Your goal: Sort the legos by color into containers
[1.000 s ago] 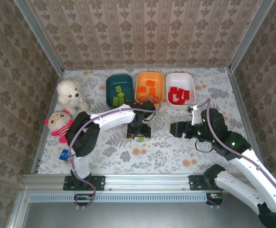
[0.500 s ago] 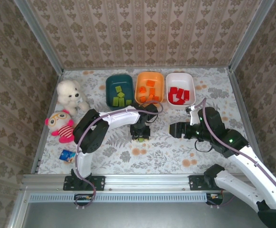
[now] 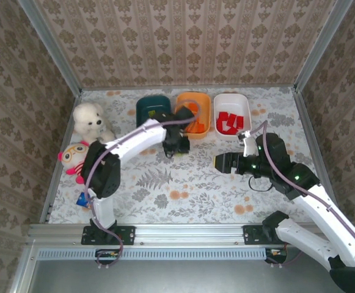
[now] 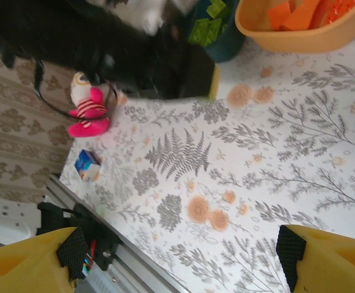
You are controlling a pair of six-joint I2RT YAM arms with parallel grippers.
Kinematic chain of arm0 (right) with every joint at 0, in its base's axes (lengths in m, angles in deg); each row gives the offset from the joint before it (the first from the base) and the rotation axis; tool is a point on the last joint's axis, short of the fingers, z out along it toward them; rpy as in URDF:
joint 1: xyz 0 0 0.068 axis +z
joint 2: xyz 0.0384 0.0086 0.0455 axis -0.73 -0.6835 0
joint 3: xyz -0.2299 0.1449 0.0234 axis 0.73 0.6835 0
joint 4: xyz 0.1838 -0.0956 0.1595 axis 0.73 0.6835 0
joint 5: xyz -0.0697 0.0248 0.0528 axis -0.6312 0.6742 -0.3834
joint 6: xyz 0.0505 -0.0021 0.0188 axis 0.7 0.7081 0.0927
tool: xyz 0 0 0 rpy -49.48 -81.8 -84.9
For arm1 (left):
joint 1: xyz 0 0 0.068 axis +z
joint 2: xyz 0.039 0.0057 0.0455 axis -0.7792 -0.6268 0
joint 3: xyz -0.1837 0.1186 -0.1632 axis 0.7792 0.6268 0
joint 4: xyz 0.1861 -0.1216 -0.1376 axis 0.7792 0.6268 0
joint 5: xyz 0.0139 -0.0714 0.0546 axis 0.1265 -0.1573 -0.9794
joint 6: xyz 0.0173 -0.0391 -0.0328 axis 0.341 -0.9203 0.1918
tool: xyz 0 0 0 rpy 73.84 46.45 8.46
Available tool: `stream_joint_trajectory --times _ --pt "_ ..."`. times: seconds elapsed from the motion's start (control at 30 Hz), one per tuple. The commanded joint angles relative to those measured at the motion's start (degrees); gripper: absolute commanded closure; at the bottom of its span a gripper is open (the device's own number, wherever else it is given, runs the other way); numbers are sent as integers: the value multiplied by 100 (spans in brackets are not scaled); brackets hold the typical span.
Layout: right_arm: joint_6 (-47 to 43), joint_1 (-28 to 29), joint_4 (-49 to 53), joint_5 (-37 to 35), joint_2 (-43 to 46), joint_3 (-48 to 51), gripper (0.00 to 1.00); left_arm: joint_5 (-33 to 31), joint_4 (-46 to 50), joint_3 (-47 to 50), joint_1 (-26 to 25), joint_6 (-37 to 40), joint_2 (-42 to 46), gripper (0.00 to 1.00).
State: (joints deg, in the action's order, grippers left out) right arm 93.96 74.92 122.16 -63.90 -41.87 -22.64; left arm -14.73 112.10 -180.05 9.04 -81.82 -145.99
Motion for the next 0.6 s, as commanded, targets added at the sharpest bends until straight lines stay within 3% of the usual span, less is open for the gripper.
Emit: stream_joint_trajectory --times 0.0,0.23,0.43,0.57 --pt "181 -45 -398 278 -352 -383 16 103 133 -484 660 579 11 75" --pt "150 -43 -617 151 -727 -573 16 816 -751 -1566 1801 983 -1199 76" --pt "151 -43 -608 59 -988 -673 16 976 -284 -3412 2120 1075 -2778 77" --pt "111 -52 -579 50 -1107 -764 16 1042 -253 -3820 2220 897 -3255 77"
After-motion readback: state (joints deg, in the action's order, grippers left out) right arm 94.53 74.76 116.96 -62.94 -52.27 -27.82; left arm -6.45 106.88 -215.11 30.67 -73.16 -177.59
